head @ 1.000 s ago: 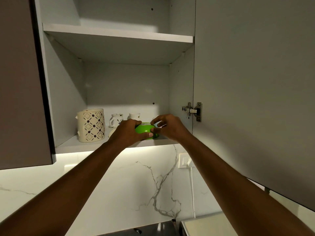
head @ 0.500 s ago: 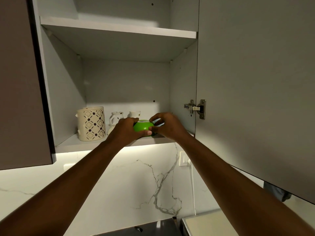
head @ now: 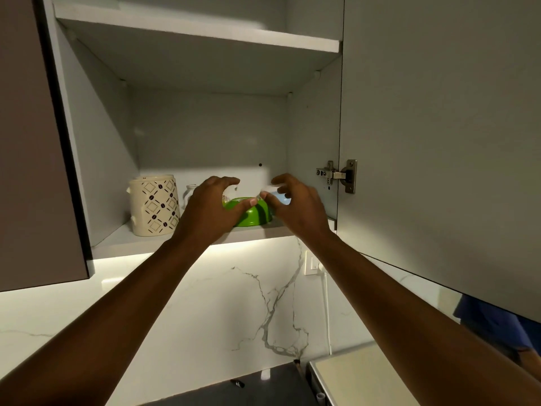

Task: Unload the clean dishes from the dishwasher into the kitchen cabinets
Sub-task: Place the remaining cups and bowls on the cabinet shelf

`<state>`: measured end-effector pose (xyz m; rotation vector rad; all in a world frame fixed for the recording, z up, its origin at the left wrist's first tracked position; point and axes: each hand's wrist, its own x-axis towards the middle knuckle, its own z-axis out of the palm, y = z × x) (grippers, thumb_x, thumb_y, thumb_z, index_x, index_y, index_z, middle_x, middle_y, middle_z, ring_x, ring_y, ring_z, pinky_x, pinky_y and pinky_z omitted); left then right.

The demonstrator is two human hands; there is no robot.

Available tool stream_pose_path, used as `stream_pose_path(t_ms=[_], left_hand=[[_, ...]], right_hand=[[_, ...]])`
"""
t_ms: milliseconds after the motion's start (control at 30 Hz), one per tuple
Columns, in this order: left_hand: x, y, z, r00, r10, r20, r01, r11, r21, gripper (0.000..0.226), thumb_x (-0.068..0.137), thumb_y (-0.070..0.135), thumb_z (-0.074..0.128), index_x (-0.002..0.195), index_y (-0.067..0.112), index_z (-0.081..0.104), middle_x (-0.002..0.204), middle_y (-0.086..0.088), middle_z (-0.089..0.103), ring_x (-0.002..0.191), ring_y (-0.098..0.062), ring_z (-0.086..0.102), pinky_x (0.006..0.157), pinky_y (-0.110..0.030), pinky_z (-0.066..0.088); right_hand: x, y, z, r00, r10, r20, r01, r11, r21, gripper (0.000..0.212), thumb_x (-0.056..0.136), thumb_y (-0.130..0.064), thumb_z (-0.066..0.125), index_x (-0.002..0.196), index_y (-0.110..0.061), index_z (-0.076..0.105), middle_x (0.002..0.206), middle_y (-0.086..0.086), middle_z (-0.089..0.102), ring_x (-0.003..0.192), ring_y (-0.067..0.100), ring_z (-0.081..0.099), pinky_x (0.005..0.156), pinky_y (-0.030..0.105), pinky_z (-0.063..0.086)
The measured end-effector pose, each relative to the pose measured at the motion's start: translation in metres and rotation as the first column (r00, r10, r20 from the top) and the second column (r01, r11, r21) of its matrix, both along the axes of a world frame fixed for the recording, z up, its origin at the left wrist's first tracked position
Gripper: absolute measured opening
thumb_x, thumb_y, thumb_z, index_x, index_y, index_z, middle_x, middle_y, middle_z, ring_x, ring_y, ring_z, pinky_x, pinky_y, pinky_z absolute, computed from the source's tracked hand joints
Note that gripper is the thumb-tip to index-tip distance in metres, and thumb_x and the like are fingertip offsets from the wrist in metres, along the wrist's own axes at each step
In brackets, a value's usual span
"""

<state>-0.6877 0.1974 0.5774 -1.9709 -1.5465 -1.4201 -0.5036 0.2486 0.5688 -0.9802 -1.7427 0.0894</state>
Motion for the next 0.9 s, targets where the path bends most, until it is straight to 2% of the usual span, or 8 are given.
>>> stream_pose_path(t_ms=[67,167,367,500,567,667,800,900], left_hand=[[-0.001,0.000,-0.005,1.000,-0.017,-0.009,0.017,1.000,-0.001,0.061,0.080,0.053,0.072,0.131,0.022,0.057,0.133,-0.003,0.056,0.120,-0.020,0.053,0.094,-0.033,0.047],[-0.001,-0.003,-0.013,0.998,-0.048,-0.047,0.049,0.998,0.032,0.061,0.081,0.053,0.070,0.132,0.023,0.056,0.131,-0.001,0.056,0.118,-0.018,0.052,0.089,-0.027,0.042],[0.001,-0.020,-0.032,0.994,-0.076,-0.084,0.086,0.989,0.119,0.060,0.083,0.056,0.065,0.132,0.025,0.052,0.138,-0.002,0.049,0.129,-0.020,0.045,0.094,-0.025,0.040],[0.016,-0.044,-0.046,0.986,-0.007,-0.168,0.026,0.994,0.110,0.063,0.084,0.056,0.063,0.134,0.021,0.051,0.139,-0.004,0.048,0.136,-0.023,0.036,0.105,-0.043,0.042],[0.023,-0.055,-0.046,0.974,0.026,-0.225,-0.005,0.996,0.094,0.064,0.085,0.060,0.059,0.134,0.020,0.050,0.136,-0.005,0.049,0.136,-0.025,0.035,0.109,-0.050,0.037],[0.035,-0.078,-0.043,0.962,0.072,-0.262,-0.055,0.996,0.073,0.069,0.082,0.066,0.051,0.135,0.021,0.048,0.136,-0.006,0.050,0.138,-0.029,0.034,0.112,-0.054,0.028],[0.055,-0.119,-0.044,0.971,0.100,-0.216,-0.091,0.995,0.049,0.065,0.084,0.061,0.059,0.134,0.022,0.048,0.136,-0.007,0.050,0.134,-0.028,0.037,0.110,-0.053,0.029],[0.077,-0.152,-0.051,0.978,0.117,-0.175,-0.110,0.993,0.049,0.062,0.085,0.058,0.061,0.134,0.022,0.048,0.137,-0.006,0.049,0.131,-0.027,0.040,0.109,-0.052,0.032]], right_hand=[[-0.002,-0.003,-0.005,1.000,-0.025,-0.003,0.025,0.999,0.038,0.051,0.087,-0.056,0.066,0.126,-0.025,0.058,0.120,0.001,0.068,0.107,0.020,0.062,0.086,0.038,0.054],[-0.003,-0.009,-0.013,0.998,-0.060,-0.014,0.061,0.994,0.088,0.059,0.086,-0.060,0.063,0.132,-0.023,0.053,0.124,0.001,0.065,0.111,0.022,0.060,0.088,0.041,0.055],[0.009,-0.028,-0.032,0.983,-0.163,-0.088,0.176,0.967,0.184,0.054,0.089,-0.054,0.063,0.132,-0.024,0.053,0.126,-0.003,0.061,0.112,0.015,0.054,0.084,0.025,0.044],[0.018,-0.057,-0.042,0.972,-0.216,-0.090,0.230,0.954,0.194,0.048,0.091,-0.052,0.062,0.128,-0.023,0.055,0.122,-0.003,0.063,0.110,0.016,0.056,0.080,0.022,0.041],[0.027,-0.072,-0.041,0.970,-0.222,-0.101,0.239,0.950,0.199,0.044,0.092,-0.049,0.063,0.126,-0.022,0.056,0.120,-0.003,0.064,0.109,0.017,0.057,0.078,0.021,0.039],[0.046,-0.099,-0.040,0.973,-0.201,-0.116,0.221,0.954,0.204,0.044,0.092,-0.048,0.063,0.126,-0.021,0.058,0.122,-0.003,0.065,0.112,0.017,0.058,0.082,0.022,0.041],[0.073,-0.133,-0.044,0.975,-0.175,-0.139,0.199,0.963,0.182,0.048,0.092,-0.053,0.061,0.130,-0.023,0.056,0.128,-0.005,0.063,0.116,0.015,0.059,0.090,0.028,0.050],[0.098,-0.165,-0.048,0.978,-0.152,-0.146,0.178,0.967,0.183,0.047,0.092,-0.053,0.060,0.129,-0.024,0.055,0.125,-0.006,0.064,0.112,0.014,0.059,0.089,0.030,0.052]])
